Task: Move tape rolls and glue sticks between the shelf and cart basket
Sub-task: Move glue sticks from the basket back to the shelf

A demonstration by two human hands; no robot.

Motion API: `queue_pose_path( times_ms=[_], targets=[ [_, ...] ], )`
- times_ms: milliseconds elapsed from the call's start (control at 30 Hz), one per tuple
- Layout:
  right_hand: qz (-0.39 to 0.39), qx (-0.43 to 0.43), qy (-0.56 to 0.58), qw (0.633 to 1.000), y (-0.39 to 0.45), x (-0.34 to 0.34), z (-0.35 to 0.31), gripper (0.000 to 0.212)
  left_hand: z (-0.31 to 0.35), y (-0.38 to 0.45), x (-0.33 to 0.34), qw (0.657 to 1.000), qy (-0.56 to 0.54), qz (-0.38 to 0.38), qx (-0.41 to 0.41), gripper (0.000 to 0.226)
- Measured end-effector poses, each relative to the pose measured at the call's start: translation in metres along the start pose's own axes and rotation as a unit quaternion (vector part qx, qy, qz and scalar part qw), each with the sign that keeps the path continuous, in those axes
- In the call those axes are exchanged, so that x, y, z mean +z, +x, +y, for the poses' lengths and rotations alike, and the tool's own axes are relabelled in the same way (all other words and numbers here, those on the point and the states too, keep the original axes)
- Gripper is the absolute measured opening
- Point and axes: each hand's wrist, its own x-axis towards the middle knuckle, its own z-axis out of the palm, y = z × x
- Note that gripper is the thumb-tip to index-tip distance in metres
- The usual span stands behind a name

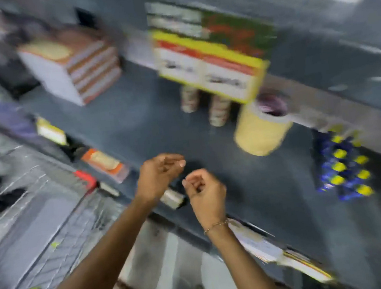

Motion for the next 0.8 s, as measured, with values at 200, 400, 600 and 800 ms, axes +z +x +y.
queue_pose_path(
  times_ms=[200,400,600,800],
  targets=[
    [-0.297,-0.067,-0.067,0.95,-0.016,0.195,-0.071,0.007,-0.079,-0.042,-0.23,0.965,-0.083,0.238,-0.076,0.014],
    [-0.559,-0.147,-0.266,0.771,-0.1,0.397,-0.073,0.016,-0.227,-0.119,-0.371,0.872,0.164,0.327,-0.327,0.017],
    [-0.623,-0.101,-0.449,0.633,-0.139,0.505,-0.014,0.034,-0.331,-0.144,-0.375,0.842,0.234,0.127,-0.47,0.028],
    [-0.645,-0.122,-0.474,0.586,-0.184,0.553,0.037,0.029,-0.386,-0.139,-0.356,0.822,0.169,0.113,-0.531,0.028]
  ],
)
